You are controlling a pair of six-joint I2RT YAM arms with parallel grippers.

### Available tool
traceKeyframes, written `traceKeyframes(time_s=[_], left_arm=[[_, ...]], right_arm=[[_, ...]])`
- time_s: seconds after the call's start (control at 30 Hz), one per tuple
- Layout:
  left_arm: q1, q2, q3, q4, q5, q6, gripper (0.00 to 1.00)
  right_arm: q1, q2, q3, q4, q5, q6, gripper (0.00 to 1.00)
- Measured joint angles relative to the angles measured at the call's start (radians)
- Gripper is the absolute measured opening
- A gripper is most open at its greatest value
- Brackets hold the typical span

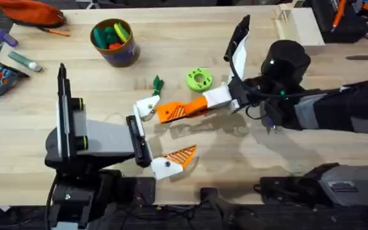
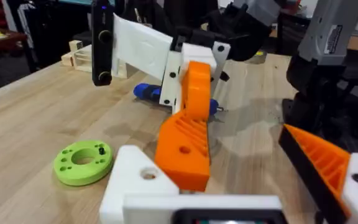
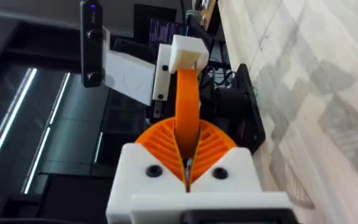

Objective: Pick up the gripper from the table and insert it into the empty holder that is missing its gripper. Then pick up a screw, insert it into the mounting hole, and use the screwdriver to tighten it. Finally, clean up the table by picking up the vegetable and placing it into the bucket.

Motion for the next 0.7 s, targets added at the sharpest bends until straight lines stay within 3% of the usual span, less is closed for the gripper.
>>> traceKeyframes(time_s=[0.7], left_arm=[[0.000, 0.000, 0.000, 0.000, -0.001, 0.000, 0.986]], right_arm=[[0.029, 0.004, 0.024, -0.001, 0.003, 0.007, 0.014]])
